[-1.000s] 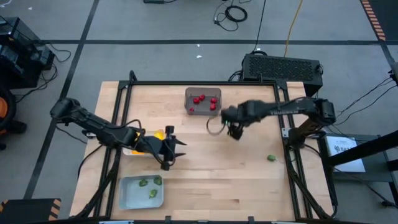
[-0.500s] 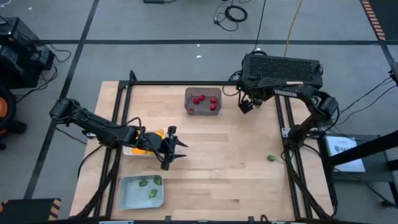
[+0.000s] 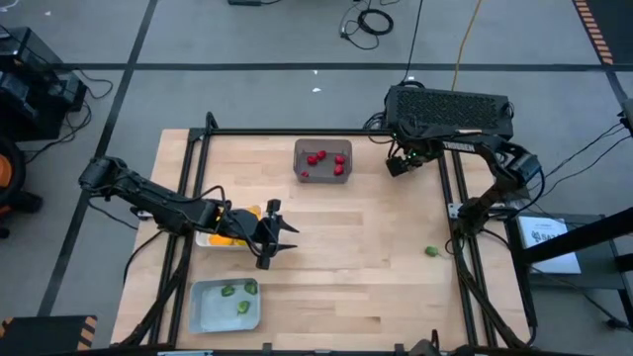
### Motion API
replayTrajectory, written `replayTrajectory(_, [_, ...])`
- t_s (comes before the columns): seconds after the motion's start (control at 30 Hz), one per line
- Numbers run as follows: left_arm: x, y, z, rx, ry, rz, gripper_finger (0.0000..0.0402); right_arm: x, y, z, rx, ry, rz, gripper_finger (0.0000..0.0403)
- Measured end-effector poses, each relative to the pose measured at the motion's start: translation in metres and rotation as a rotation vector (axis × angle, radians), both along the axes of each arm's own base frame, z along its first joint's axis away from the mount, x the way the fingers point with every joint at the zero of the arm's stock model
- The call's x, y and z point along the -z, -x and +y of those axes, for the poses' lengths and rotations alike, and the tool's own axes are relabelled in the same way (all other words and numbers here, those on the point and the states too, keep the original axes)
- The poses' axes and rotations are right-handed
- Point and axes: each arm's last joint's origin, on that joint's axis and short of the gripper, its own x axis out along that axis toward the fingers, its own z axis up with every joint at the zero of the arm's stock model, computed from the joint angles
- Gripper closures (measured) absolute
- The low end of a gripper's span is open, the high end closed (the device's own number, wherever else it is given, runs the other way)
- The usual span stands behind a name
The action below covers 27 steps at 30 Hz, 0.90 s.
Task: Sort produce into baskets
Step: Put the green chili pepper into the gray bin
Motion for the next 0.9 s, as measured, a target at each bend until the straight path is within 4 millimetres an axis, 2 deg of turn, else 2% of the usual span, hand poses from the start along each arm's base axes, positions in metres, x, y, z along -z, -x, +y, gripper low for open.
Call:
replayTrajectory(0.13, [0.0, 0.0, 0.0, 0.0, 0.002, 0.0, 0.0214, 0.005, 0.006, -0.002, 0.02, -0.011, -0.018, 0.0131])
replayTrajectory(0.27, [0.0, 0.0, 0.0, -0.001, 0.002, 0.0, 0.0214, 0.006, 0.007, -0.002, 0.018, -0.008, -0.016, 0.0159])
replayTrajectory(0.7, [0.0, 0.0, 0.0, -0.001, 0.003, -0.001, 0.0214, 0.006, 0.007, -0.001, -0.012, -0.025, -0.022, 0.0332])
replayTrajectory(0.8, [0.0, 0.0, 0.0, -0.001, 0.003, -0.001, 0.0214, 0.006, 0.004, 0.001, -0.034, -0.043, -0.044, 0.0348])
replayTrajectory(0.9, [0.0, 0.0, 0.0, 0.005, 0.006, 0.0, 0.0214, 0.002, -0.003, 0.008, -0.082, -0.099, -0.138, 0.0347])
